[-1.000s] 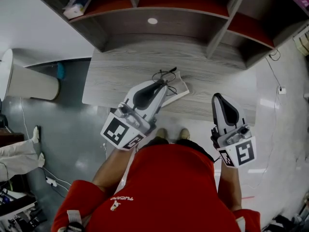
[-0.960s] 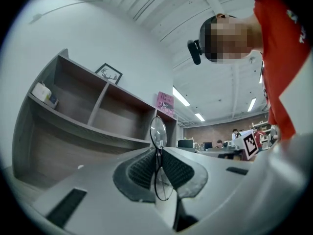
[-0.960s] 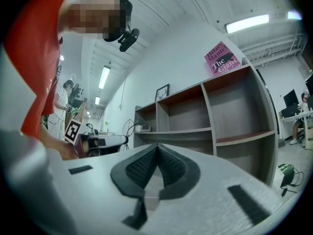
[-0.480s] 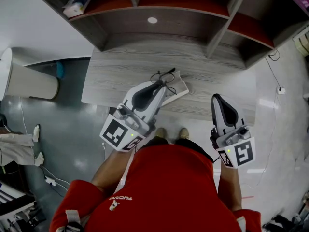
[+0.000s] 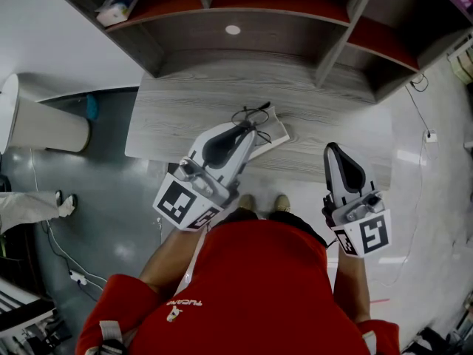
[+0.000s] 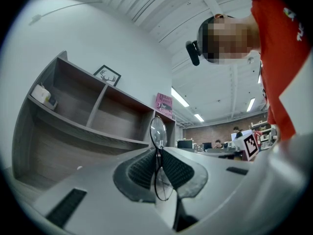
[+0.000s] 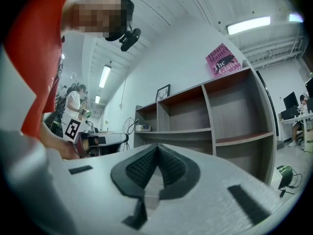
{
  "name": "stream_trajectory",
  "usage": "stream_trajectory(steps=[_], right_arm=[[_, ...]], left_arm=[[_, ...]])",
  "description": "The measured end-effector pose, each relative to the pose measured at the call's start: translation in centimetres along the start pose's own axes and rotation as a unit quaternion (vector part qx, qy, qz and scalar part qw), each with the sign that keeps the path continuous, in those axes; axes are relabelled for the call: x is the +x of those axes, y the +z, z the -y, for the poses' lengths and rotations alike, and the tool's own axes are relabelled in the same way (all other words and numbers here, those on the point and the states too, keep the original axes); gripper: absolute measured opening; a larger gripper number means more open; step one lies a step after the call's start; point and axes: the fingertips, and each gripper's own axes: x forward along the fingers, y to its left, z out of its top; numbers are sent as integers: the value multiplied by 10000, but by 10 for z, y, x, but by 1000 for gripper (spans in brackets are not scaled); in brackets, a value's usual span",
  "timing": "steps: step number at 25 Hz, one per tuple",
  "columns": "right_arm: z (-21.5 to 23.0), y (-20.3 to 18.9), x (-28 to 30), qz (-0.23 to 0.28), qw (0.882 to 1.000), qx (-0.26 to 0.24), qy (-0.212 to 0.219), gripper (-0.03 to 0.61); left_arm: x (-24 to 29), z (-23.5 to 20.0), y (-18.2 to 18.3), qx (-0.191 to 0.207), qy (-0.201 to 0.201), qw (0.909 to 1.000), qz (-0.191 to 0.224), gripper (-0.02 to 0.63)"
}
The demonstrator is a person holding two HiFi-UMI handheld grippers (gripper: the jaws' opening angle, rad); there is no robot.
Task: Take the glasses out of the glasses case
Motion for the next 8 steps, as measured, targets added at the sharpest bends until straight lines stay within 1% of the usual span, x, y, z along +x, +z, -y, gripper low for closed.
stream_trajectory(steps=[8], right_arm=[[1,-1,-4,0,10000,-14,-37,3]], left_arm=[[0,3,-2,30,-32,10000,-21,40]])
